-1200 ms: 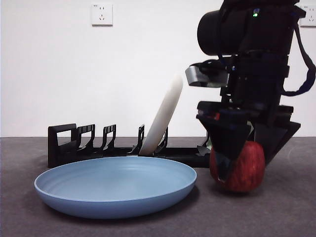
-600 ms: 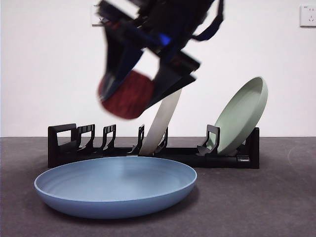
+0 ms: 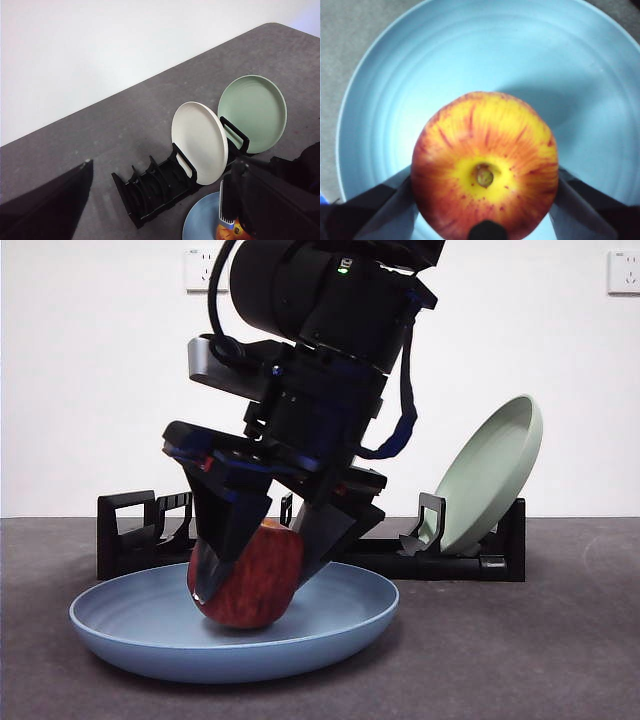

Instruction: Take the blue plate from the plate rack,put the plate on the table,take the apple from the table,put the apple in the plate

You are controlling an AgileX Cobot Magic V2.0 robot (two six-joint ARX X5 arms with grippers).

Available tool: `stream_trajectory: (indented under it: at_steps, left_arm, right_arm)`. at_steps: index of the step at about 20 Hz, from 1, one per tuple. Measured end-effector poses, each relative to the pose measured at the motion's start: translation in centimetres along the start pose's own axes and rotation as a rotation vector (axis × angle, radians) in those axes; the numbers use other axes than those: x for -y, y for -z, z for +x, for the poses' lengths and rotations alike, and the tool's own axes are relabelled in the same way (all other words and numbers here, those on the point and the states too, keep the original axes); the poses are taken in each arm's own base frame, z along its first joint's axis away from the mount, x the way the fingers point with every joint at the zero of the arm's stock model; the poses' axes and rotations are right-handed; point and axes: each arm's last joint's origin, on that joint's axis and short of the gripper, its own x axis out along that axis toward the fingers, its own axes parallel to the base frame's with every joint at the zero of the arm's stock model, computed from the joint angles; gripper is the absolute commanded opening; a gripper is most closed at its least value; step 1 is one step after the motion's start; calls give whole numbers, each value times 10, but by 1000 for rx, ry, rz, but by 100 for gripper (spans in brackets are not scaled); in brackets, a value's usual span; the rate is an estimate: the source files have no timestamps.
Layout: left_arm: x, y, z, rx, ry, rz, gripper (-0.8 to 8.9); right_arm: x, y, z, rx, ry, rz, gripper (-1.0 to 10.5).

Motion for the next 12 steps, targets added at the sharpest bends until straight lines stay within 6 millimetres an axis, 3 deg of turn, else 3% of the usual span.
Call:
stream_trajectory:
  at_steps: [1, 4, 5, 7, 12]
  left_arm:
    - [0, 0, 0, -4, 0, 2, 468]
    - [0, 3, 0, -23, -2, 14, 468]
    - [0, 3, 0, -26, -2, 12, 468]
    - [0, 4, 0, -33, -3, 13, 468]
    - [0, 5, 0, -43, -4, 14, 468]
  right_arm:
    - [0, 0, 0, 1, 0, -3, 81]
    - [0, 1, 0, -9, 0, -7, 465]
    - [0, 2, 0, -16, 1, -7, 535]
    - [0, 2, 0, -19, 1, -8, 603]
    - [-1, 1, -3, -14, 0, -6, 600]
